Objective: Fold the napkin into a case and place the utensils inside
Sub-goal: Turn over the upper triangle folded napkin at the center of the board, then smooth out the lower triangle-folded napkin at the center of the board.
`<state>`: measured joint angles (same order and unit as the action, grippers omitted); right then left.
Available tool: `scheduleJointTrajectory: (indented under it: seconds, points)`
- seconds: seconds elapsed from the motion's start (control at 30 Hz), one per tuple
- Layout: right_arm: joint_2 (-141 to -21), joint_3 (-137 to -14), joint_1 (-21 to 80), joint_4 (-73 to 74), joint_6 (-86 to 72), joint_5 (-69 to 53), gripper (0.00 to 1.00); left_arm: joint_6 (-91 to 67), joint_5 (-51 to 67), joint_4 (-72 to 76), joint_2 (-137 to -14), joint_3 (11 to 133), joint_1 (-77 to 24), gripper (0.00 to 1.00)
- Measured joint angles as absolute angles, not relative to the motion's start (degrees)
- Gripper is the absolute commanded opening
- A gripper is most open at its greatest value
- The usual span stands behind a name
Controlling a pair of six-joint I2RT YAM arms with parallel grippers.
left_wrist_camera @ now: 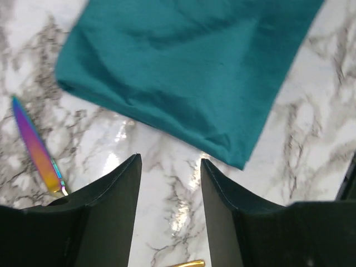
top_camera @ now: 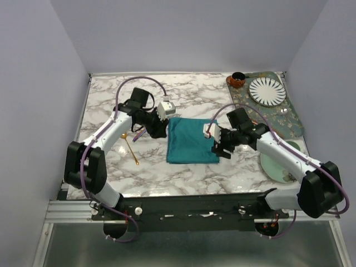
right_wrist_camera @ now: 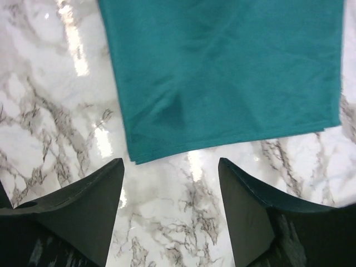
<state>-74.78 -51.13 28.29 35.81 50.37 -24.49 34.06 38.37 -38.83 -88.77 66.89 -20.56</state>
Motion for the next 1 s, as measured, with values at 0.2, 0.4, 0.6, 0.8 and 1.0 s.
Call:
scheduleJointTrajectory:
  seconds: [0.2, 0.4, 0.6, 0.8, 1.0]
  points:
    - [-83.9, -61.52, 23.07, 39.62, 38.52, -25.32, 0.7, 20.45, 35.53, -31.59, -93.93, 69.87, -16.91, 0.46]
    - [-92.86, -67.64, 20.08, 43.29, 29.1, -26.46, 0.67, 0.97, 31.27, -25.28, -104.27, 76.6, -17.34, 0.28]
    - [-96.42, -68.31, 19.75, 46.13, 23.75, -27.44, 0.64, -12.14, 27.66, -19.0, -110.91, 81.12, -17.39, 0.22]
    - [-99.83, -69.38, 18.61, 47.88, 21.02, -28.6, 0.62, -16.95, 27.55, -15.97, -115.0, 83.15, -17.76, 0.15]
    - [-102.39, -69.58, 17.93, 48.99, 19.59, -29.41, 0.61, -21.08, 27.42, -15.25, -118.52, 82.96, -17.23, 0.13]
